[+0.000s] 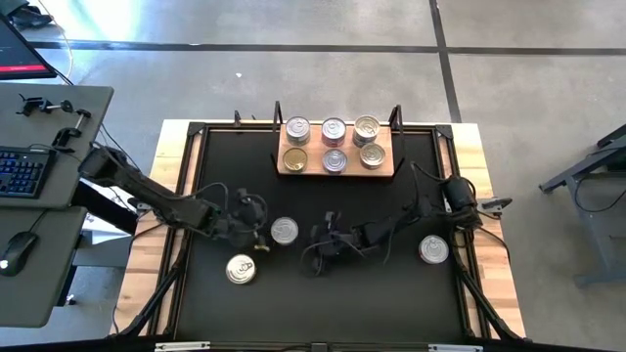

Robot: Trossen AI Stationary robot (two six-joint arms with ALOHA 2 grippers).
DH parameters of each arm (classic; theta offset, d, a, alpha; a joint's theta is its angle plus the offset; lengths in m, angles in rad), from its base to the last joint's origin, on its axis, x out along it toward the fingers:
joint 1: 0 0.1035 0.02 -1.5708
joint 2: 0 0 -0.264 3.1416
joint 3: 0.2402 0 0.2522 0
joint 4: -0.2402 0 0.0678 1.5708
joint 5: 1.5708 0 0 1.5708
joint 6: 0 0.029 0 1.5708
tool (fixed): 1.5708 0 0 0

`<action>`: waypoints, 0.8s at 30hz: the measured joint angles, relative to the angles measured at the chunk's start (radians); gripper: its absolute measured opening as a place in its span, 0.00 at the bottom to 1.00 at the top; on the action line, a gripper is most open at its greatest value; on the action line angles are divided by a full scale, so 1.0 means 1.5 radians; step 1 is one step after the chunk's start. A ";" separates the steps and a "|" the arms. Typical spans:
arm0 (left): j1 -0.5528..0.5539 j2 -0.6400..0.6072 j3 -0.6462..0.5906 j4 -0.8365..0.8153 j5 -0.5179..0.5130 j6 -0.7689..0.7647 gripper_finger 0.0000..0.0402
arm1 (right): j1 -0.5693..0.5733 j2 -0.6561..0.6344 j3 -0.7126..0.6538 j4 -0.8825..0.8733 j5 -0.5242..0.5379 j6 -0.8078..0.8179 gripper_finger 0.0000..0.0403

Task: Stack canned seafood by type on shelf
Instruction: Stack the green tuna can on top of the green tuna can on the shelf

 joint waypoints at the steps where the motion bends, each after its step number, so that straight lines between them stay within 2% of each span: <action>1: -0.012 -0.001 0.002 0.022 0.018 0.023 0.00 | -0.001 0.000 0.000 -0.001 0.007 -0.002 0.01; 5: -0.047 0.033 0.000 0.120 0.142 0.160 0.02 | -0.004 0.000 0.000 0.013 0.008 -0.006 0.01; 8: -0.064 0.082 0.001 0.211 0.177 0.259 0.09 | -0.005 0.000 0.000 0.025 0.007 -0.019 0.01; 12: -0.068 0.153 0.002 0.253 0.167 0.349 0.23 | -0.005 0.000 0.000 0.033 0.007 -0.028 0.01; 17: -0.067 0.218 0.032 0.233 0.077 0.393 0.38 | -0.005 0.001 0.000 0.031 0.004 -0.033 0.01; 20: -0.064 0.248 0.055 0.186 0.066 0.395 0.39 | -0.005 0.001 0.000 0.032 0.004 -0.033 0.01; 24: -0.057 0.269 0.086 0.144 0.080 0.382 0.34 | -0.005 0.001 0.000 0.034 0.005 -0.042 0.01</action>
